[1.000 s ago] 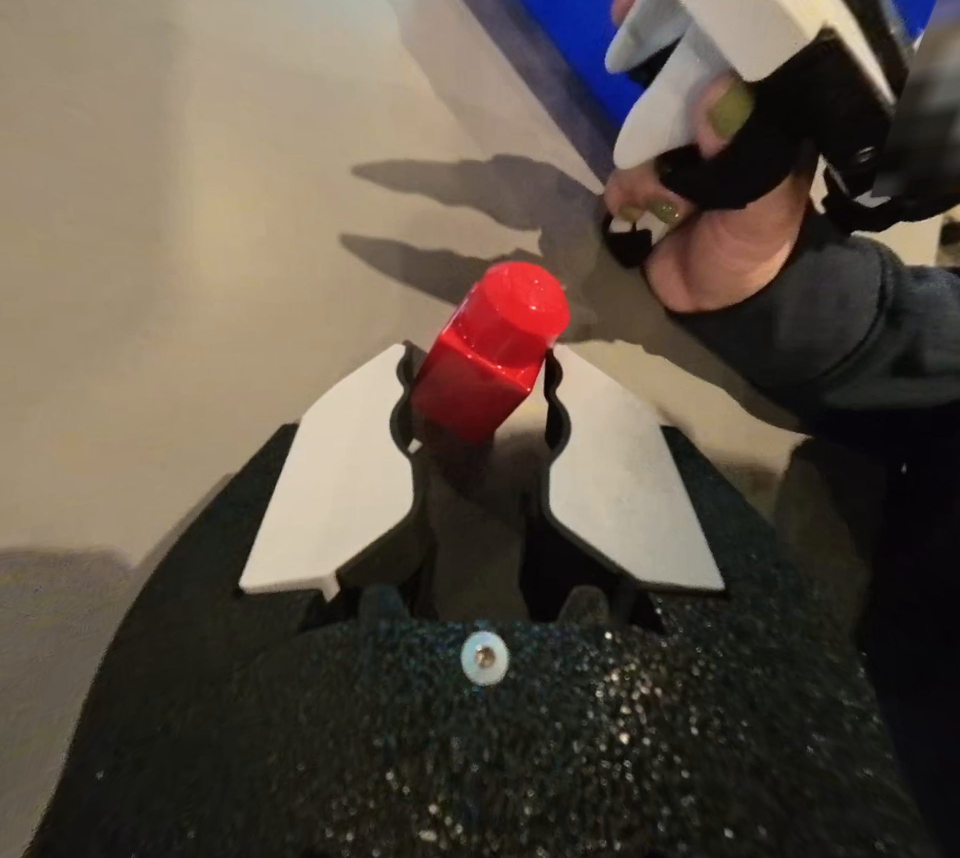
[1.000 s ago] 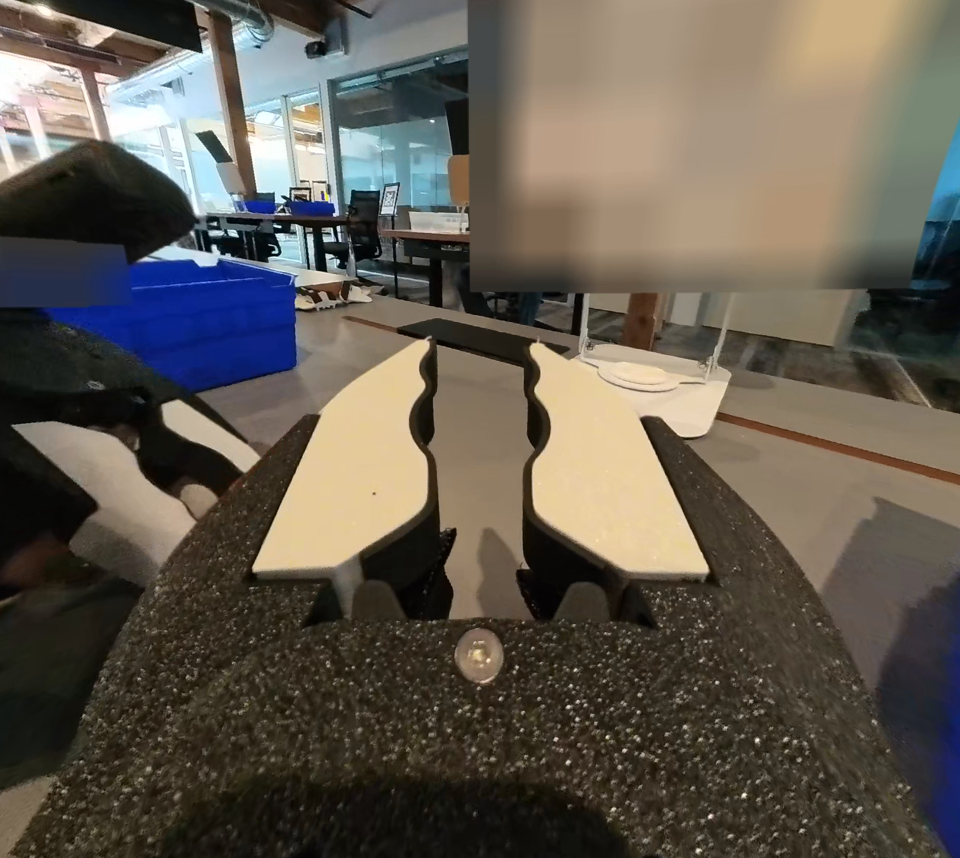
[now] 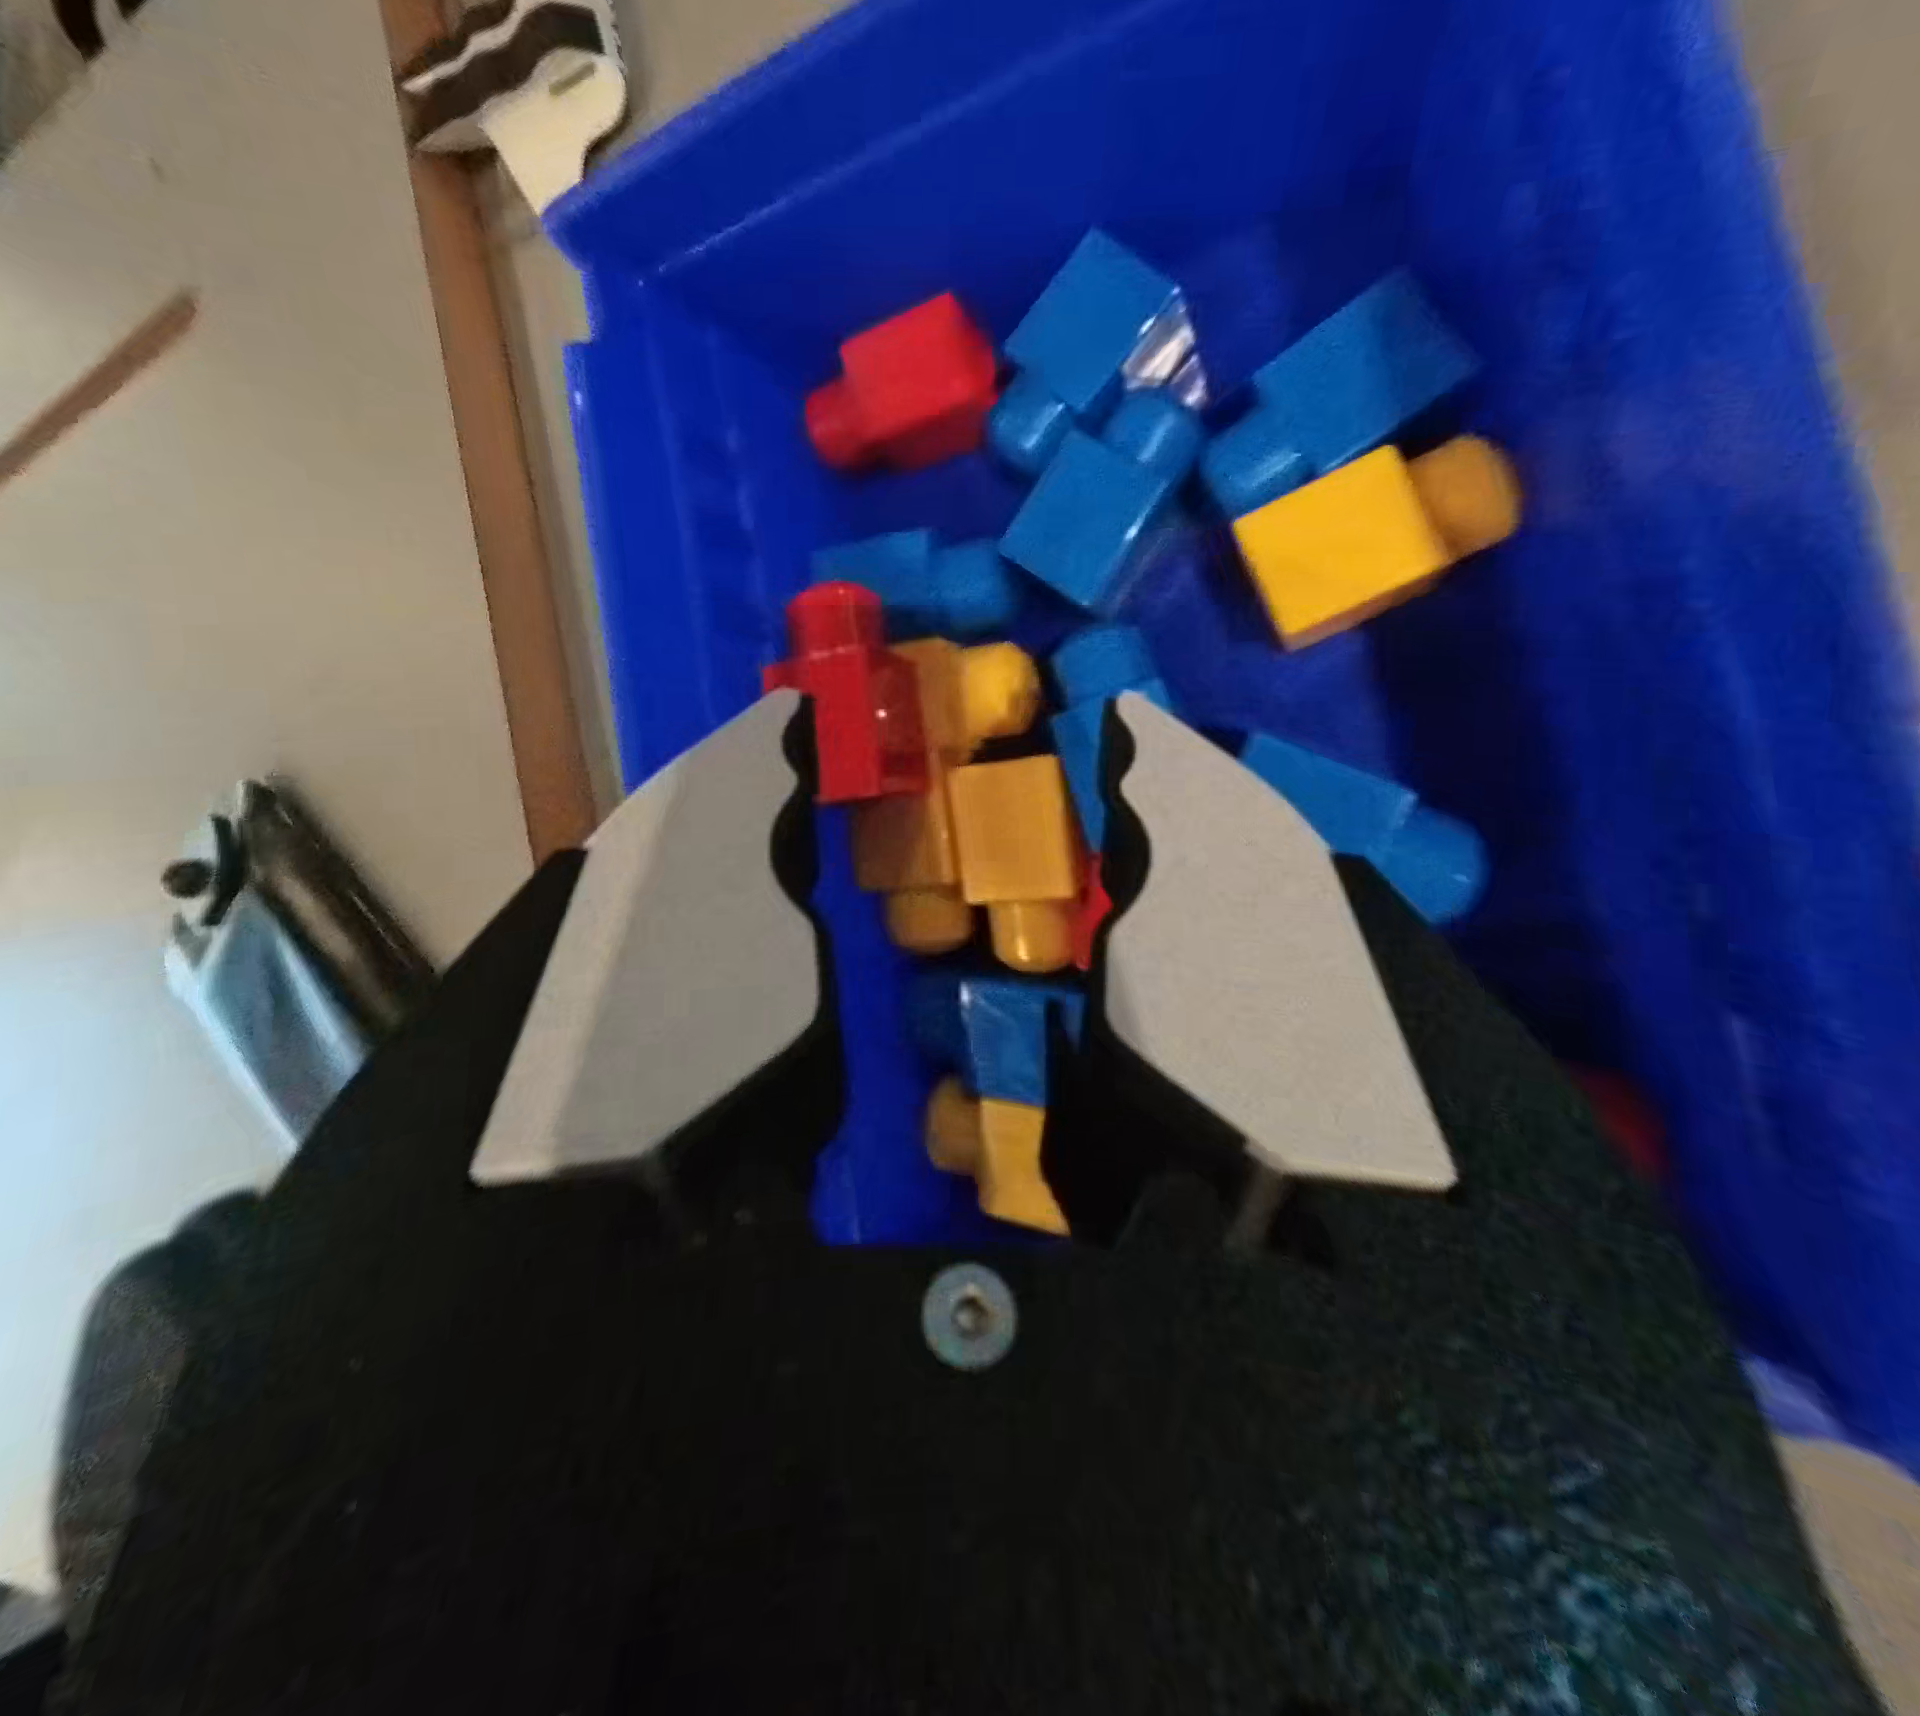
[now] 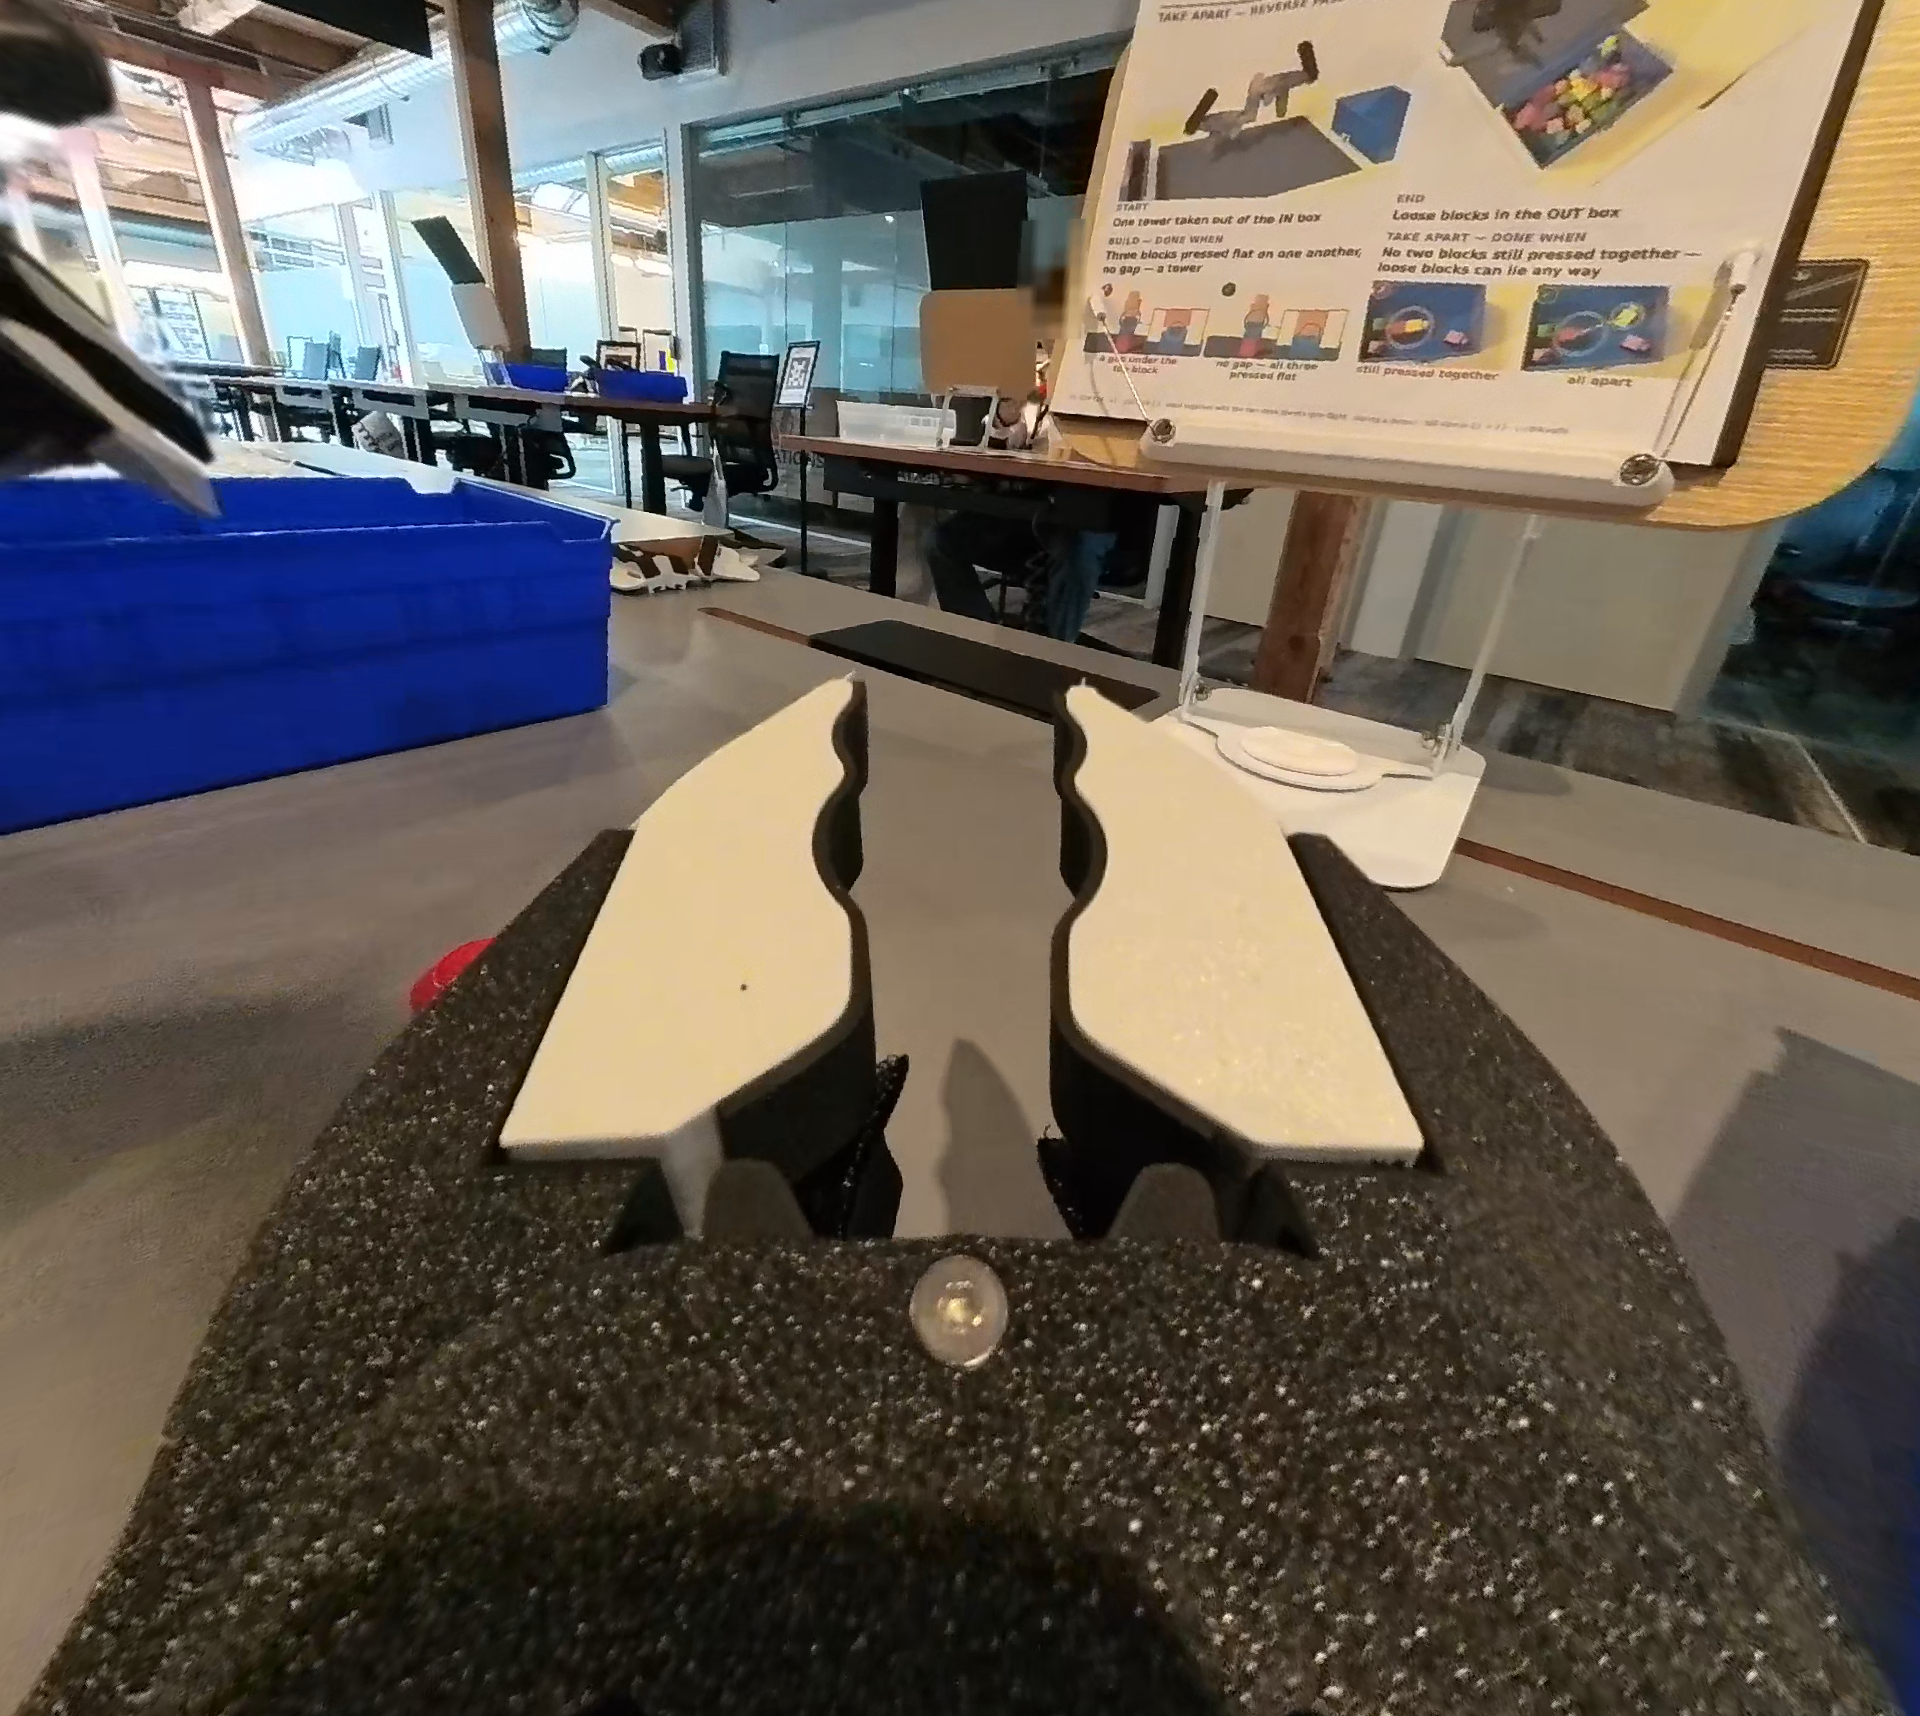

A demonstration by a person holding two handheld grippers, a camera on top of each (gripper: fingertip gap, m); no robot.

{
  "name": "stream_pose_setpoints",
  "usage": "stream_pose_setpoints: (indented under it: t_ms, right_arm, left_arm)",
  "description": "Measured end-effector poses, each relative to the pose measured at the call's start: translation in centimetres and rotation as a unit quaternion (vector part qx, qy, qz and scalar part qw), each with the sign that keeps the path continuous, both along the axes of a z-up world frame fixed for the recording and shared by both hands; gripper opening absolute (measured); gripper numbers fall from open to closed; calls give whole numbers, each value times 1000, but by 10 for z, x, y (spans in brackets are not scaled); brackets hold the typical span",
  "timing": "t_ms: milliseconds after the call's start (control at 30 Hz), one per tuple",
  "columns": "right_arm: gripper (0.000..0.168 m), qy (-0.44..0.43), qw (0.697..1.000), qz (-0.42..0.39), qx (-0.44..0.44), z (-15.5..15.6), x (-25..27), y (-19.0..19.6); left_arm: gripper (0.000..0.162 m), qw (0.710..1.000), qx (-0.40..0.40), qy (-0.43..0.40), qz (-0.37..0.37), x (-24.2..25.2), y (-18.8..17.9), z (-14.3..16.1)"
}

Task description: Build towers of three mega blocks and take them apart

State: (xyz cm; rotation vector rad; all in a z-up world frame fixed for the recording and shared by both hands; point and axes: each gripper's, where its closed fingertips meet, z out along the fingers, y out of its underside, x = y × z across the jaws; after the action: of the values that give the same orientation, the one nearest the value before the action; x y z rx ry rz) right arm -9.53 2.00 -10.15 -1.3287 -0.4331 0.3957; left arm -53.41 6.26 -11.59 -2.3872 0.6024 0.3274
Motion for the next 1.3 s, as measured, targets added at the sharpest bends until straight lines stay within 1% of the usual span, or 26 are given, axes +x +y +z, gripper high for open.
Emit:
stream_pose_setpoints:
  t_ms: [33, 100, 200, 300, 367, 433, 533, 600, 633, 667, 733, 800, 867, 933, 967, 1033, 1100, 1133, 1200, 1267, 1300]
  right_arm:
    - [34, 0, 1000, 1, -1, 0, 0, 0]
    - [34, -1, 1000, 3, -2, -1, -1, 0]
    - [34, -4, 1000, 8, -6, -2, -3, 0]
    - [34, -2, 1000, 11, -6, -2, -4, 0]
    - [34, 2, 1000, 12, -8, -2, -3, 0]
    - [34, 4, 1000, 13, -7, -1, -3, -1]
    - [35, 2, 1000, 14, -10, -2, -4, 0]
    - [35, 3, 1000, 16, -11, -2, -4, -1]
    - [35, 4, 1000, 16, -10, -2, -4, -1]
    - [35, 5, 1000, 15, -10, -2, -4, -1]
    - [35, 6, 1000, 15, -11, -2, -3, -1]
    - [35, 8, 1000, 14, -12, -2, -3, 0]
    - [35, 7, 1000, 14, -12, -2, -3, 0]
    - [35, 7, 1000, 14, -12, -2, -3, -1]
    - [35, 9, 1000, 13, -12, -2, -2, -1]
    - [35, 14, 1000, 9, -8, -1, 0, -1]
    - [35, 22, 1000, 7, -7, 1, 3, -1]
    - [35, 25, 1000, 4, -9, 1, 5, 0]
    - [35, 32, 999, 2, -7, 2, 8, 0]
    - [35, 27, 1000, 1, -8, 2, 9, 0]
    - [35, 23, 1000, 1, -7, 2, 9, -1]
  left_arm:
    - [46, 1000, -5, 17, -7, -4, 7, -6]
    - [45, 998, -32, 46, -15, -11, 18, -21]
    - [43, 994, -79, 67, -22, -14, 31, -40]
    - [53, 988, -116, 100, 2, -26, 41, -49]
    - [55, 982, -154, 105, 24, -29, 40, -57]
    - [58, 971, -189, 136, 43, -36, 36, -63]
    - [46, 952, -212, 214, 50, -47, 34, -62]
    - [41, 947, -214, 234, 54, -47, 34, -62]
    - [34, 945, -215, 242, 55, -48, 34, -61]
    - [27, 944, -208, 250, 51, -48, 35, -58]
    - [26, 957, -166, 234, 26, -40, 40, -50]
    - [26, 978, -110, 178, 4, -21, 42, -38]
    - [26, 991, -61, 118, -11, -2, 40, -22]
    - [26, 998, -7, 47, -38, 26, 36, -2]
    - [26, 997, 22, 7, -68, 47, 32, 11]
    - [26, 985, 76, -74, -139, 101, 17, 39]
    - [26, 953, 126, -165, -222, 169, -10, 69]
    - [26, 938, 143, -190, -253, 199, -25, 77]
    - [26, 917, 172, -205, -297, 249, -51, 78]
    - [26, 904, 205, -191, -323, 285, -67, 63]
    - [26, 904, 216, -174, -325, 296, -69, 51]
